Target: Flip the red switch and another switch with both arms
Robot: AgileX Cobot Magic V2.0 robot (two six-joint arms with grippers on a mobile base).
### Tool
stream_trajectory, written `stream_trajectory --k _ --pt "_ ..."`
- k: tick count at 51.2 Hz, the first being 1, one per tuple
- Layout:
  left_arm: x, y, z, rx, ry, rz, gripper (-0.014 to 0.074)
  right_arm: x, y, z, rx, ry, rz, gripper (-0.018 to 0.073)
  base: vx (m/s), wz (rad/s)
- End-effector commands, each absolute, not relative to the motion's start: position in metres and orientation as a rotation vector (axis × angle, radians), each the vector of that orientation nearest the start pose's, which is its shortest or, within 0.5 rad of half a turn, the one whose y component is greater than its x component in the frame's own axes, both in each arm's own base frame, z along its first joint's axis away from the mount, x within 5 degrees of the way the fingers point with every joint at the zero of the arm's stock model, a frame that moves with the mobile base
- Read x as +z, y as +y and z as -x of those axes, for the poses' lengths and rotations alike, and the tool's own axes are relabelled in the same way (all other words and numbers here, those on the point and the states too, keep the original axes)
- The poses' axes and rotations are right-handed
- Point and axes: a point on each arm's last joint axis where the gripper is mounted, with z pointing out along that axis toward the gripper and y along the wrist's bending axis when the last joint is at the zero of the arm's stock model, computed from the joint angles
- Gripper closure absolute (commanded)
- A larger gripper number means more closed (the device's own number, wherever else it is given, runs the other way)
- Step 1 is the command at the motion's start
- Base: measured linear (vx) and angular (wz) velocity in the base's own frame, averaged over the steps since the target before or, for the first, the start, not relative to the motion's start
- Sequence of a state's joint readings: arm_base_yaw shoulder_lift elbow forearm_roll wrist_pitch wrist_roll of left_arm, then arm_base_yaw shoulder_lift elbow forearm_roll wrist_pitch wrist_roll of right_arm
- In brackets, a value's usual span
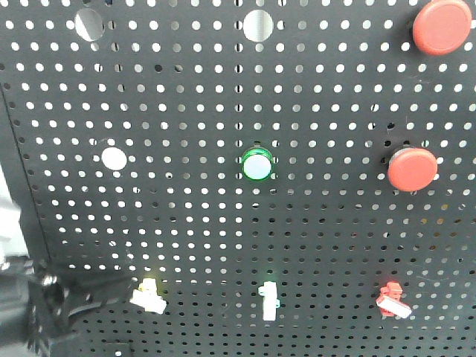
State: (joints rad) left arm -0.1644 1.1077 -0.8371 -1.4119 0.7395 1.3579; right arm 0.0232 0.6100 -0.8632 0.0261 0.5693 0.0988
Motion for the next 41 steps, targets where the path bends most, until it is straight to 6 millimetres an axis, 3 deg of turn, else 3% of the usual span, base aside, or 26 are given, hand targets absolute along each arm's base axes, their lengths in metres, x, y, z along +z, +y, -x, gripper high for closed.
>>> stream_trajectory --k 1,19,30,41 --pt "0.374 -0.101 -0.207 -0.846 1.67 -0.621 0.0603 0.418 0.003 -0.109 0.098 1.685 -0.065 0.0566 0.0 0.0" --pt "0.359 -0.118 -0.215 -0.845 1.735 -0.657 0.0603 0.418 0.002 -0.109 0.071 1.685 -0.055 0.0566 0.0 0.0" --pt "0.343 -0.119 -0.23 -0.794 1.821 -0.637 0.0603 0.418 0.002 -0.109 0.071 1.685 -0.055 0.0566 0.0 0.0" --pt "0.342 -0.116 -0.227 -0.75 1.855 -0.649 0.0603 0.418 0.002 -0.109 0.071 1.685 -0.055 0.0566 0.0 0.0"
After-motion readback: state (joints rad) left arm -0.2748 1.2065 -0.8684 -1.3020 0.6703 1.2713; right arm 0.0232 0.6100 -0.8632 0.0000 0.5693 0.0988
